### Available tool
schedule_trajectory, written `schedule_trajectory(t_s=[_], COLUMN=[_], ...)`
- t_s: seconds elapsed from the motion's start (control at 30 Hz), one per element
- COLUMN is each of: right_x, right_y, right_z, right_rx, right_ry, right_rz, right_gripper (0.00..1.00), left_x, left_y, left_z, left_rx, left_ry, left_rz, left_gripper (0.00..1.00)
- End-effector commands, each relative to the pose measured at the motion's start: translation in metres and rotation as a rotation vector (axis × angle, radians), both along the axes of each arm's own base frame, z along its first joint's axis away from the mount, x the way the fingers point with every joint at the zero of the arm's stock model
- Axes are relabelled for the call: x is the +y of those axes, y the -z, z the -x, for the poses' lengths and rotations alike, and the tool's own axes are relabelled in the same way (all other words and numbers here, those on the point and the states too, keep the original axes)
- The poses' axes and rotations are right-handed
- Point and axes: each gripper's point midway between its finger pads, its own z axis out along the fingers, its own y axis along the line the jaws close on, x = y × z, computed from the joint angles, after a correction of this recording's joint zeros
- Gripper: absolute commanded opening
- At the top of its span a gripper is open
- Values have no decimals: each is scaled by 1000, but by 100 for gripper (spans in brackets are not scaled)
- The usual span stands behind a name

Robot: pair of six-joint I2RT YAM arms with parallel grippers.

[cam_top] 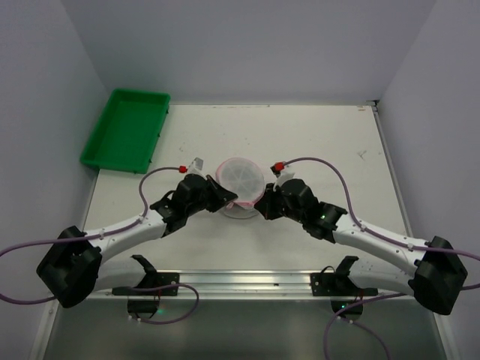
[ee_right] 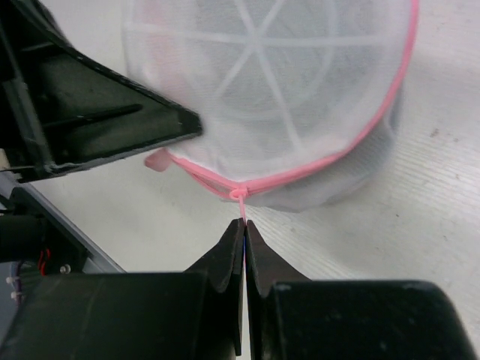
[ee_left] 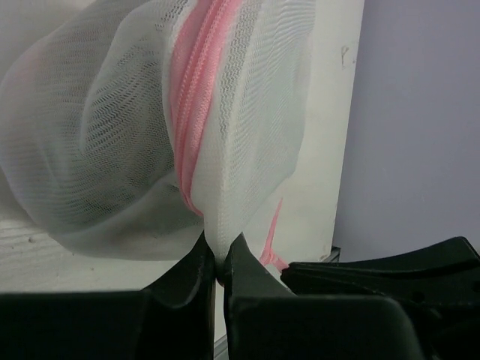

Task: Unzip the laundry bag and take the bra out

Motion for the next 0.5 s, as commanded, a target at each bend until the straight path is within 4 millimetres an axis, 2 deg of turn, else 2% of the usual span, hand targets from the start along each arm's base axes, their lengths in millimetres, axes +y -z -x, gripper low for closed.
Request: schedule_trajectory(t_s=[0.0, 0.13, 0.23, 0.3, 0.37, 0.4, 0.43, 0.47], right_x=[-27, -56, -68, -67, -60, -56, -47, -47], right_y=[10, 15, 12, 11, 8, 7, 4, 4], right_z=[-3, -15, -19, -17, -14, -13, -11, -11], right_rx=[-15, -9, -19, -24, -25, -18, -20, -20], right_ry=[54, 130, 145, 123, 80, 63, 24, 24], right_rz=[60, 61, 47, 53, 27, 14, -12, -12], right_gripper=[0, 0, 0, 0, 0, 0, 0, 0], left_x=[8, 12, 22, 24, 28, 25, 16, 14], left_y=[-20, -22, -22, -19, -21, -23, -25, -36], left_z=[-12, -11, -17, -15, -26, -27, -36, -40], left_rx=[-87, -104, -118, -131, -162, -168, -166, -179], left_ry=[-27, 30, 98, 180, 231, 272, 360, 359], left_rz=[-30, -38, -63, -83, -121, -123, -172, -169], left_gripper=[0, 0, 0, 0, 0, 0, 0, 0])
